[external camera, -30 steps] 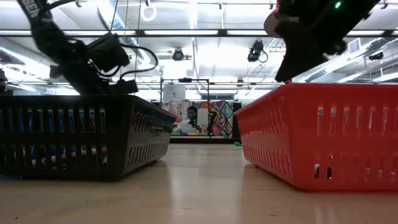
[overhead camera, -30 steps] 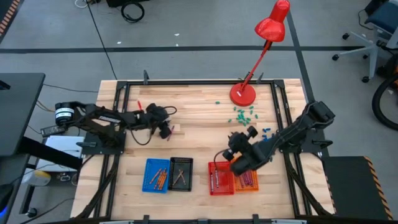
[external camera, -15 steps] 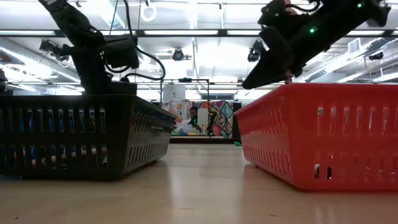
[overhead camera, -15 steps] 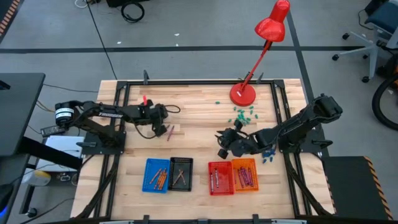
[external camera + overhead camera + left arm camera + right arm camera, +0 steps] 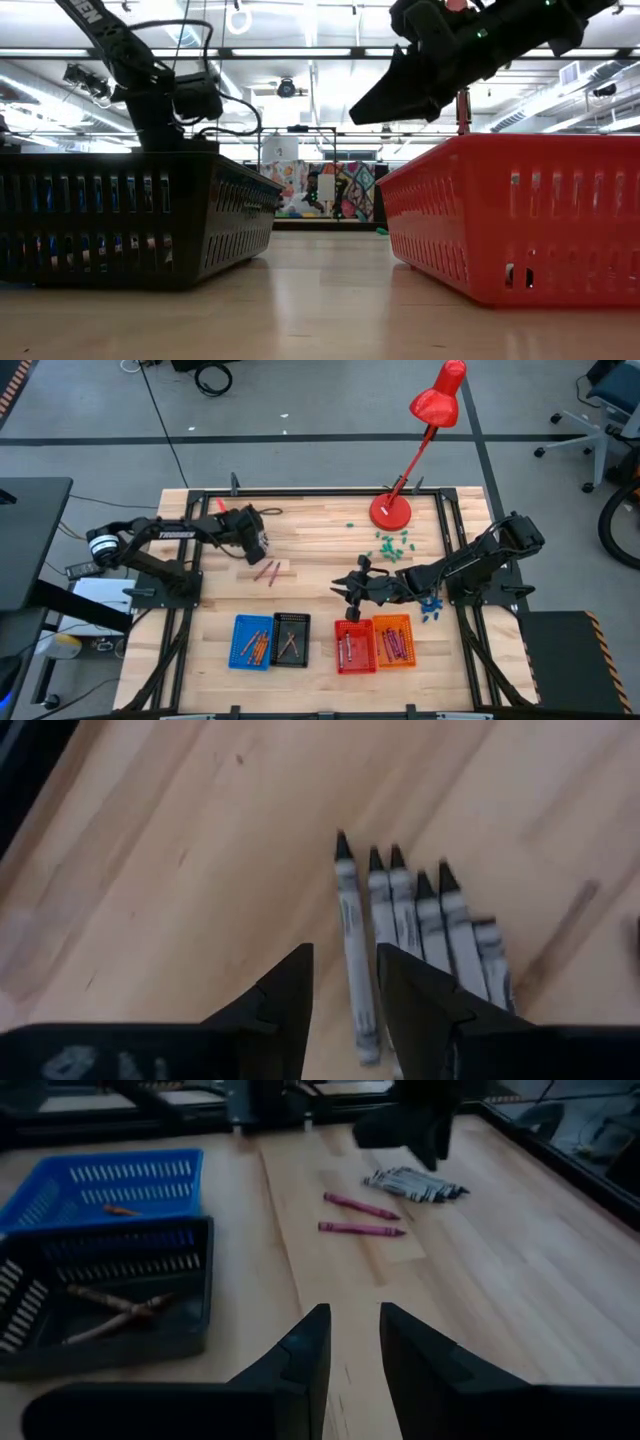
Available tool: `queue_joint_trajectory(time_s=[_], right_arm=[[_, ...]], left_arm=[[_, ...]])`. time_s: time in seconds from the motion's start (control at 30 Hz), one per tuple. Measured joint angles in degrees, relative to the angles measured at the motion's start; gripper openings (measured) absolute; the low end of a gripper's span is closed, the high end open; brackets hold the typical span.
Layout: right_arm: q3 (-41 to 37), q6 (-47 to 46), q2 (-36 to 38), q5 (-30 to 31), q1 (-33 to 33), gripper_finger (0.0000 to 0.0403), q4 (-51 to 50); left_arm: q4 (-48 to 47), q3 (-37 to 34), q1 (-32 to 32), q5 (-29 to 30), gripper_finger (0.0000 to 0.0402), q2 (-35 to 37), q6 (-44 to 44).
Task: Sort crayons
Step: Put the black crayon into the red basket
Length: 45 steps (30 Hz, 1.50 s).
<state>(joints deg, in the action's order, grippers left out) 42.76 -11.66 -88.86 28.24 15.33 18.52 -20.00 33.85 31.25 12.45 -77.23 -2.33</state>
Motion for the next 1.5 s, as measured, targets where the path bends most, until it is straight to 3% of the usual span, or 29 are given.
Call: queue_joint_trajectory(time_s=[0.17, 0.33, 1.1, 1.23, 1.5], right_arm=[[0.0, 1.5, 0.0, -1.2, -0.3, 0.0094, -0.6], [0.0, 3.2, 0.0, -1.8, -0.3, 0.0094, -0.8], [0.0, 4.4, 0.0, -5.9, 0.0, 0.0094, -5.1], [0.0, 4.9, 0.0, -5.9, 0.1, 0.0094, -5.1], [0.0, 5.7, 0.0, -5.9, 0.0, 0.0094, -7.3]], left_arm=[[1.9, 0.0, 3.6, -1.8, 0.0126, 0.0, -2.4], [2.1, 0.0, 5.4, -8.1, 0.0126, 0.0, -5.9], [1.6, 0.2, 9.3, -12.7, 0.0124, -6.7, -6.9], [1.4, 0.2, 10.9, -14.5, 0.0103, -6.7, -6.8], [1.2, 0.2, 12.1, -15.1, 0.0022, -6.8, -5.6]])
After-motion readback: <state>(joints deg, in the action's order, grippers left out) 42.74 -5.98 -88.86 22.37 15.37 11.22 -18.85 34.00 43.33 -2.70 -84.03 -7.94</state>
